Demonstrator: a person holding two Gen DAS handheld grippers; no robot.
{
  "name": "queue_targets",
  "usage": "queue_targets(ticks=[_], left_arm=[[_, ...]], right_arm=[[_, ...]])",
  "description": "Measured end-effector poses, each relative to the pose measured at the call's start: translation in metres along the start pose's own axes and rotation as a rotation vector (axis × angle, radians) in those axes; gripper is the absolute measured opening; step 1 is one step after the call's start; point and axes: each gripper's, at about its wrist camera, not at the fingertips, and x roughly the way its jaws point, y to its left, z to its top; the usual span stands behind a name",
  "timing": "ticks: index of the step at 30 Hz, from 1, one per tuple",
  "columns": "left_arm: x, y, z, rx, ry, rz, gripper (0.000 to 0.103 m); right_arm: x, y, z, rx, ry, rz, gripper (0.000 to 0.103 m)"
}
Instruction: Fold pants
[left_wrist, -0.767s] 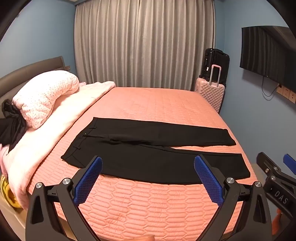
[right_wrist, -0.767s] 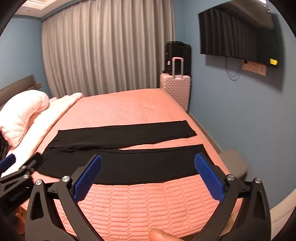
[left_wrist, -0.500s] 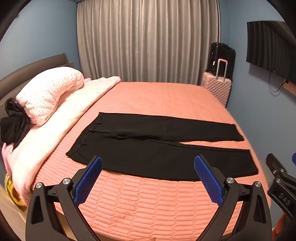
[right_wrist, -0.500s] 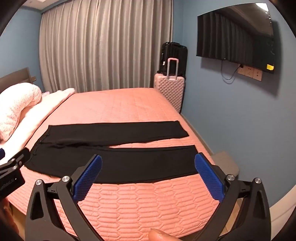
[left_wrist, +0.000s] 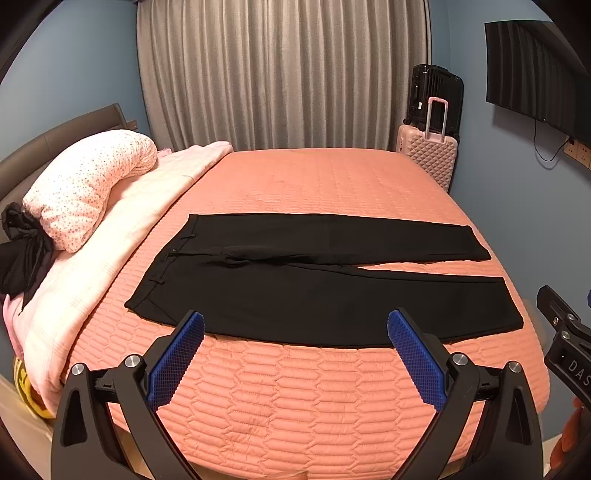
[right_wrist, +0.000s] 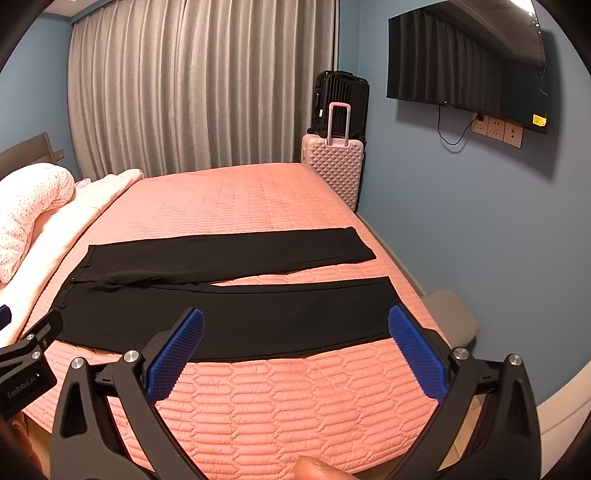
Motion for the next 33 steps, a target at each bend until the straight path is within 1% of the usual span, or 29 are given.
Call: queue_targets(ticks=[1,4,6,10,12,24,33], left_arm=[[0.001,0.0,0.0,0.002,0.001,-0.003,0.098],[0.0,-0.001,0.002,0.01,0.003,-0.009,0.098],[0.001,-0.003,0.002,0.013,0.002,-0.012,0.098],[0.001,-0.004,0.004,0.007,0.002,-0.018,0.098],[0.0,-0.003,0.006,0.008,0.003,-0.011,0.098],[-0.005,0.005,0.009,0.003,-0.006,0.004,0.098],[-0.005,0.007,0.011,-0.001,-0.007,0.005,0.098]], right_arm=[[0.002,0.008,-0.003,-0.001,-0.001,-0.009,0.098],[0.003,0.0,-0.004,-0.005,0.0,-0.006,0.098],[0.005,0.01,-0.004,-0.002,0.001,-0.024,0.098],[0.005,0.009,-0.004,-0.002,0.001,-0.029,0.098],[0.007,0.025,-0.001,0.003,-0.001,-0.046,0.098],[0.003,0.04,0.003,-0.001,-0.006,-0.051,0.098],[0.003,0.042,0.003,-0.001,-0.007,-0.054,0.098]])
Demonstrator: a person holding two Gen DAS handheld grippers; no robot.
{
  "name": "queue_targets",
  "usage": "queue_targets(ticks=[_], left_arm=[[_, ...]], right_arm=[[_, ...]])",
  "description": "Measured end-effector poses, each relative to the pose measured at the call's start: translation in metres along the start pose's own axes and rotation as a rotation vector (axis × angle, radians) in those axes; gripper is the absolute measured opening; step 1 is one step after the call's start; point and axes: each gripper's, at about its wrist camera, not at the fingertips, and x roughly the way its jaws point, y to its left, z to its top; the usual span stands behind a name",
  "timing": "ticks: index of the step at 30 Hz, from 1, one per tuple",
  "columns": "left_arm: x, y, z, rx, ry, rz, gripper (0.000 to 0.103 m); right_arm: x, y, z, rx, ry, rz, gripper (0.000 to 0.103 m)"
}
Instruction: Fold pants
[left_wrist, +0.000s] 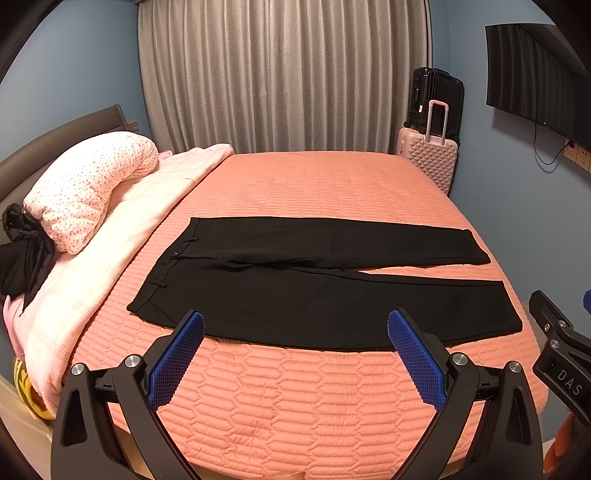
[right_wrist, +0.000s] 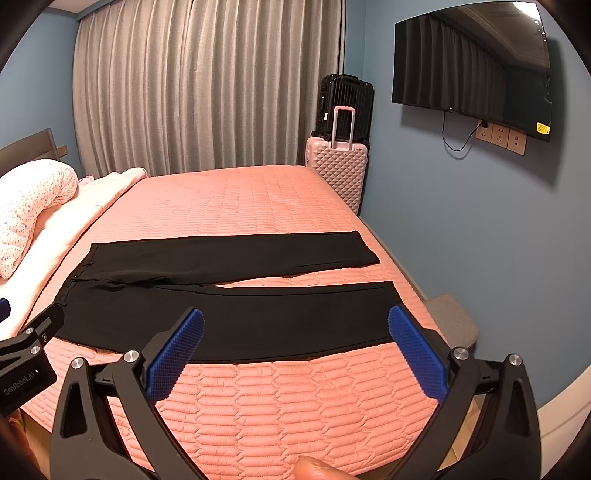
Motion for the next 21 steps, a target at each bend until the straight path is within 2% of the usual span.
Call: queue_targets(ticks=[21], left_arm=[[-0.0016,-0.0038,-0.0004,0.001,-0.003,0.003,0.098]], right_arm=[[-0.0009,-0.0009,0.0023,-0.001,-0.002,-0.001,0.098]])
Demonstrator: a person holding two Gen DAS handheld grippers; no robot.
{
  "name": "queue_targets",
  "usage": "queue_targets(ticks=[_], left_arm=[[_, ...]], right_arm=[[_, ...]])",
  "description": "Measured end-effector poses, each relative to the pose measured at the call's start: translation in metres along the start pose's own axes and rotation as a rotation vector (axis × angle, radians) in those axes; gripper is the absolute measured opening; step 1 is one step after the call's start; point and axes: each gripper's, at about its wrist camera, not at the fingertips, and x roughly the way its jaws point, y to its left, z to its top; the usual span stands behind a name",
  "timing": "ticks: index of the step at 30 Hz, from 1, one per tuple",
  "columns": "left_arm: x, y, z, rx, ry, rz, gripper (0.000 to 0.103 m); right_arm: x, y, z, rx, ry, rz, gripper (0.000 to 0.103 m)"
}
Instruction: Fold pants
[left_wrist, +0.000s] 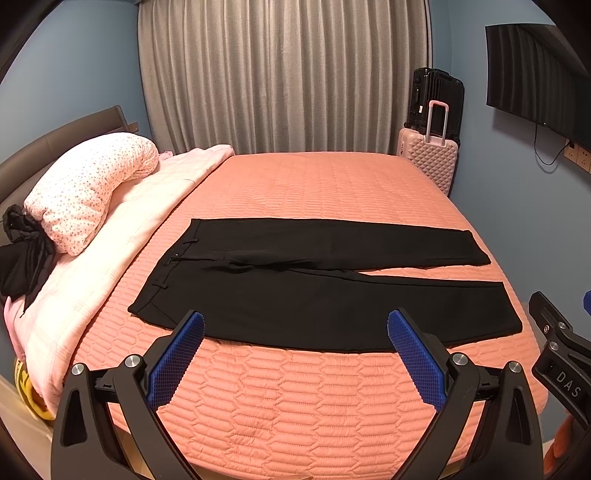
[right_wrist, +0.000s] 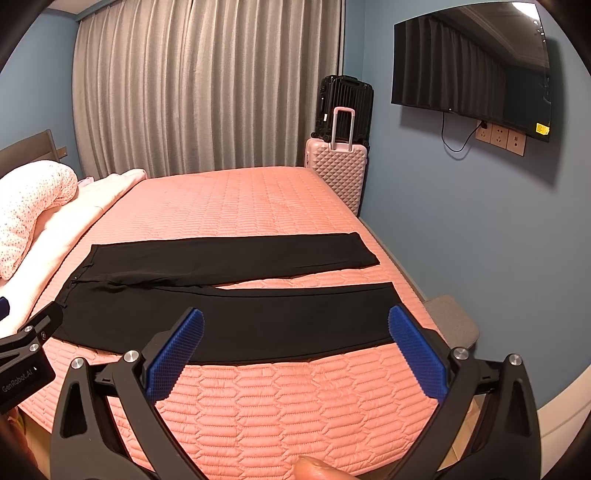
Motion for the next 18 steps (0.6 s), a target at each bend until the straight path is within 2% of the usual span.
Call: queue_targets(ticks=[18], left_arm=[[-0.0036,0.0008,0.0022,0.005,-0.011,0.005,0.098]], right_arm=[[-0.0012,-0.0001,0.0017,0.002,-0.003,-0.003,0.098]])
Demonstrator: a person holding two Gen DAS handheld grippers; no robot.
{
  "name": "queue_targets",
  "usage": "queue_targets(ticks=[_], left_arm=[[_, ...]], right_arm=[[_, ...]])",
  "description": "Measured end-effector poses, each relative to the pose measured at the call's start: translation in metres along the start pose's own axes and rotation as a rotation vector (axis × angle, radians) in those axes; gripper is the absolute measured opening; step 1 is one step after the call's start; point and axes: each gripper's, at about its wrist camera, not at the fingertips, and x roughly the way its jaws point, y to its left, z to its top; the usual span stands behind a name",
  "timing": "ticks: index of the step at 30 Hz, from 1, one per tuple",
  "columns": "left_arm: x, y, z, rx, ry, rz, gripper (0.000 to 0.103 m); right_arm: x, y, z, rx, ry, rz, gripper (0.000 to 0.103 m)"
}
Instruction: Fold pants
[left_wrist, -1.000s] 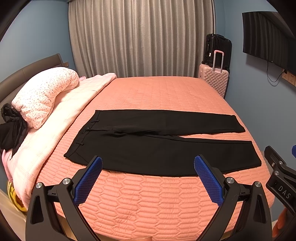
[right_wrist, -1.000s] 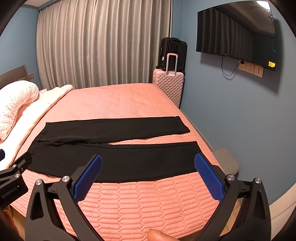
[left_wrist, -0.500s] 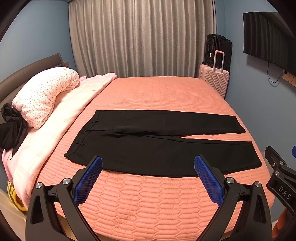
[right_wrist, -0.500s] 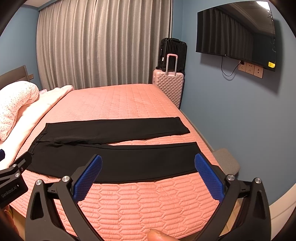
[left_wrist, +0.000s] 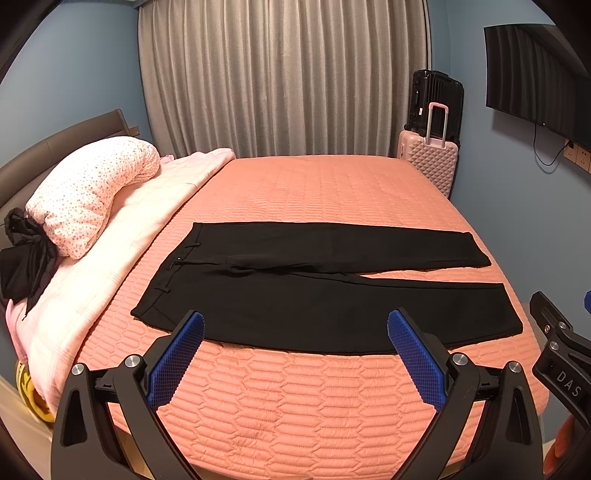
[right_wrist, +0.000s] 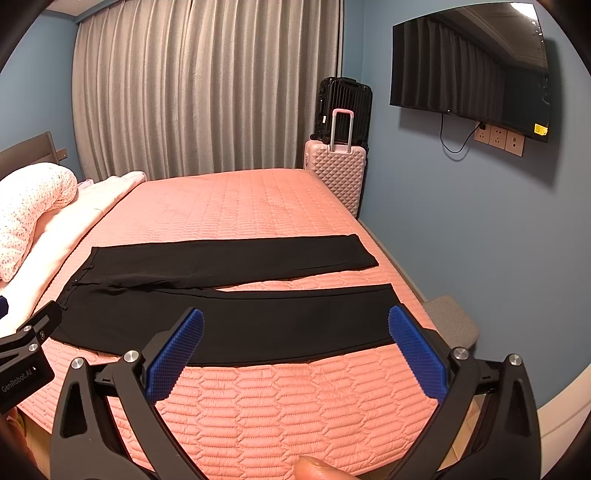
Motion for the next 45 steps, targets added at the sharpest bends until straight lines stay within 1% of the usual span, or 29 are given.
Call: queue_targets(ticks=[12,22,45], left_arm=[[-0.001,0.0,0.001,0.007,-0.008,0.002,0.098],[0.003,0.002,0.0,0.005,0.002,0.013,0.098],[0.017,0.014,0.003,-0.012,0.049,0.046,0.098]], right_arm=[[-0.002,-0.001,0.001,0.001,-0.001,-0.004,0.098],[0.001,0.001,0.004,0.002,0.012,-0.005,0.098],[0.007,0.008,0.003,-0.01,0.016,-0.006,0.098]])
